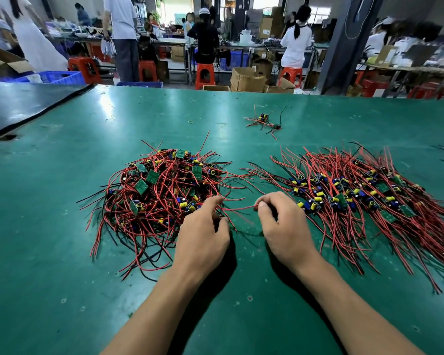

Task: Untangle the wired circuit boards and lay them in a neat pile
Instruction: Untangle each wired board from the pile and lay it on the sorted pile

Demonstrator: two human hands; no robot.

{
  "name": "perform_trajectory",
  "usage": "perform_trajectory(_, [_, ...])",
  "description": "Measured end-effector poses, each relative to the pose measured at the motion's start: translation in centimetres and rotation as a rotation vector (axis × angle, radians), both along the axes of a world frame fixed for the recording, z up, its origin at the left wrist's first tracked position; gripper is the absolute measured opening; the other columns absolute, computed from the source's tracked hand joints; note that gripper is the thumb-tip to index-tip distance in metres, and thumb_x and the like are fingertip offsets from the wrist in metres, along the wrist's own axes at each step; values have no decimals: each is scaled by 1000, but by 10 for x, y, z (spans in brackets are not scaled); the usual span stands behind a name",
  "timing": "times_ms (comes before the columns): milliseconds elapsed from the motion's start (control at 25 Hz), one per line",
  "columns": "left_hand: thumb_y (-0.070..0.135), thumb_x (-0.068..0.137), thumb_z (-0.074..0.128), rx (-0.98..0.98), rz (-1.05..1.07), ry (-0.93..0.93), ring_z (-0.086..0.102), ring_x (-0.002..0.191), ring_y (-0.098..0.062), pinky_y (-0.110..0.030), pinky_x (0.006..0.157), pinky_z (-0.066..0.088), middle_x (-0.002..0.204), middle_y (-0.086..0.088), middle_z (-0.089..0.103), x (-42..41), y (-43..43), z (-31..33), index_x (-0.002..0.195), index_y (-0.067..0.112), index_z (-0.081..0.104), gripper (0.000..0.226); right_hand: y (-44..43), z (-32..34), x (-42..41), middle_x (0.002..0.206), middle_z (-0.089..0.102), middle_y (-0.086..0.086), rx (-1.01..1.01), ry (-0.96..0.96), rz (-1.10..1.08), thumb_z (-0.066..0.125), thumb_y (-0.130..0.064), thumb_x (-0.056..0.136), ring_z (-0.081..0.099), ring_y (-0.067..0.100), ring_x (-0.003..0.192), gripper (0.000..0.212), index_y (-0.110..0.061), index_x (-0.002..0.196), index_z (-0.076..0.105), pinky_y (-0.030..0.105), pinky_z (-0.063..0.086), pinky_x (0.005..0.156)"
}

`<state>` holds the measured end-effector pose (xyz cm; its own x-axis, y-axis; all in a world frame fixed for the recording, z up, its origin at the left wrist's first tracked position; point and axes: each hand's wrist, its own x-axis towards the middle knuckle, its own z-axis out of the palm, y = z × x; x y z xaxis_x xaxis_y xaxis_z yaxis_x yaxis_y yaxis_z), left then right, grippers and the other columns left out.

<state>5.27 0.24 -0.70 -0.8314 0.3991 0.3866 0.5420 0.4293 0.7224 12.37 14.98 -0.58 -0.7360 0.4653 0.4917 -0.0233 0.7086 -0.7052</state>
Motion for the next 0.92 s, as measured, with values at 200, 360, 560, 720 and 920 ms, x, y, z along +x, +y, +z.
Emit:
perform_trajectory(200, [17,87,67,96,-18,39,59,74,-11,-31,80,50,82,12,65,0,0,2,126,20,61,39,7,13,5,74,58,-3,-160,212,-92,49,-26,89,55,16,68,16,-21,78,60,32,47,66])
perform_trajectory(360, [16,84,70,287,-80,167,53,60,-9,-26,64,51,85,12,60,12,2,8,128,20,59,45,19,22,7,63,56,-8,-525,332,-163,47,-25,85,50,13,56,15,-21,75,58,34,45,55])
perform_trajectory(560, [27,80,74,-8,-14,280,48,105,-17,-26,96,37,113,1,62,0,-3,5,125,19,63,47,26,28,7,62,51,-3,-857,377,-79,45,-6,92,44,14,51,26,-13,71,57,25,37,46])
perform_trajectory(720, [25,88,68,-111,-273,179,49,119,-13,-13,103,29,121,1,66,6,1,6,127,16,63,40,19,36,9,65,51,2,-1143,330,154,44,-10,92,43,14,47,32,-16,66,61,25,39,46])
perform_trajectory(920, [15,83,76,304,-285,-382,69,77,-12,-21,72,54,85,2,73,12,4,13,99,17,70,17,26,40,12,76,65,0,-1495,252,291,41,-29,104,55,10,54,35,-13,92,69,21,47,47])
